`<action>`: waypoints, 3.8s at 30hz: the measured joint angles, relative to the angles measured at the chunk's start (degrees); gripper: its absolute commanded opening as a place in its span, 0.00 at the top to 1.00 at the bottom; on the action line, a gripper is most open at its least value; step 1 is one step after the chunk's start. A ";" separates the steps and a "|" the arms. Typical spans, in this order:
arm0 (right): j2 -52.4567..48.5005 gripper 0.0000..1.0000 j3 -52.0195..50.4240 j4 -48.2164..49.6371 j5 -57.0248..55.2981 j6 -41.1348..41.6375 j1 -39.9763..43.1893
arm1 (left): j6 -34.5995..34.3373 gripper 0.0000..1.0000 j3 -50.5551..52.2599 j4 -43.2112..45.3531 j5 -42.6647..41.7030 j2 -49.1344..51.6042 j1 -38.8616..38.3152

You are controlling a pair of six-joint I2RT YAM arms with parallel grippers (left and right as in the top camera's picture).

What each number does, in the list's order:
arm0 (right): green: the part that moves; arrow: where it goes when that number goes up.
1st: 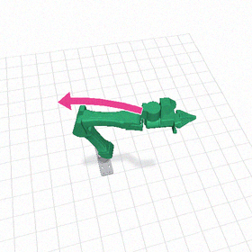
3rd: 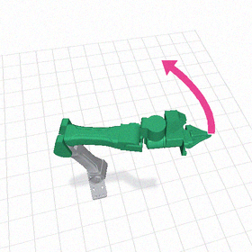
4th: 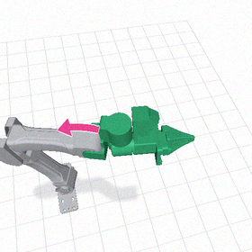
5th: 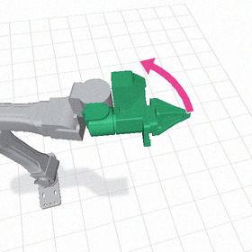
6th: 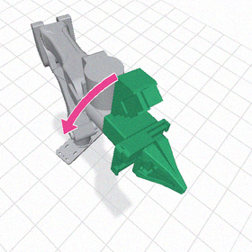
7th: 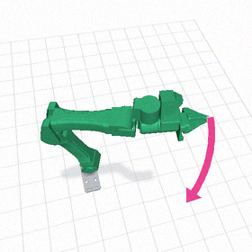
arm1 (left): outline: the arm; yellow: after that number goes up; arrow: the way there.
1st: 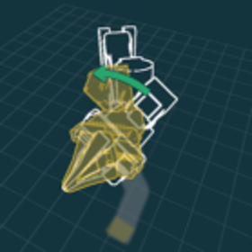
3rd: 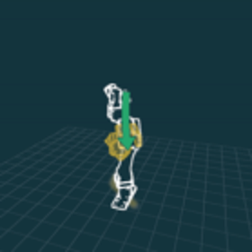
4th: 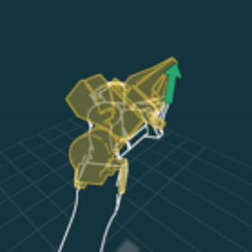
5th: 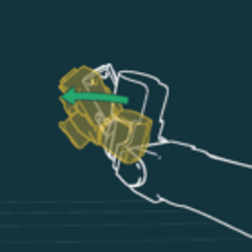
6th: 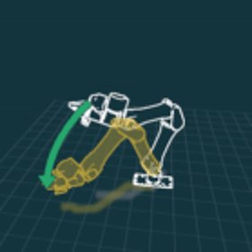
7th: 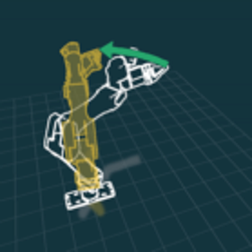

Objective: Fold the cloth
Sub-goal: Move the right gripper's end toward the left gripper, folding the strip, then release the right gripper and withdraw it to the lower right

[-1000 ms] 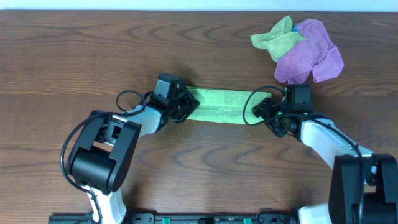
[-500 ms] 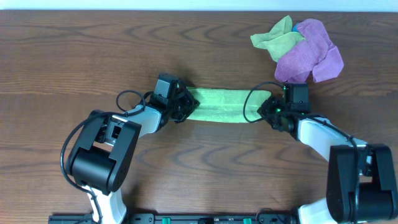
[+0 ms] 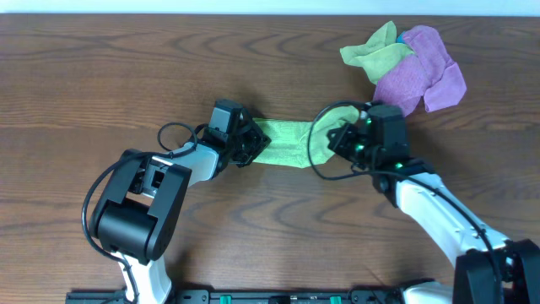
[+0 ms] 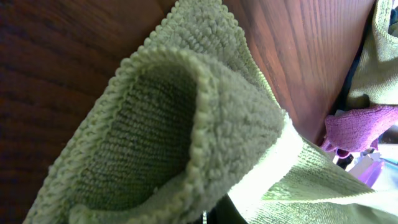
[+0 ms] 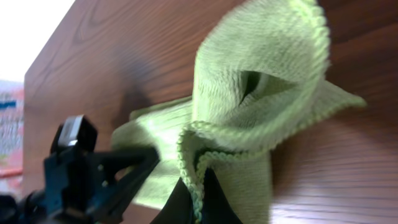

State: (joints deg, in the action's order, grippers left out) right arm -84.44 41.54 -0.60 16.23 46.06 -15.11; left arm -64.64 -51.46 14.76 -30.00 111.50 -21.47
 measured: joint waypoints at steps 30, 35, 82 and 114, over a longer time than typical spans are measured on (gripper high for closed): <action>-9.86 0.99 11.30 1.86 -1.95 -0.31 -11.80 | 6.71 0.94 0.00 -1.31 -6.34 -2.21 5.40; -9.88 0.99 11.72 1.66 -2.14 -0.50 -12.59 | 9.55 0.94 0.00 -3.63 -7.69 -6.27 7.85; -26.14 0.99 31.56 -8.94 -5.51 -6.67 -24.83 | 29.14 0.94 0.00 -28.41 4.96 -16.57 18.91; -32.76 0.51 32.76 -3.54 -4.00 -5.81 -28.50 | 30.40 0.94 0.00 -31.32 5.20 -16.57 22.45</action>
State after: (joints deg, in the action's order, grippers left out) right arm -117.21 74.30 -4.14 12.23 40.25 -43.62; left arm -34.24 -51.46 -16.56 -24.80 94.94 0.97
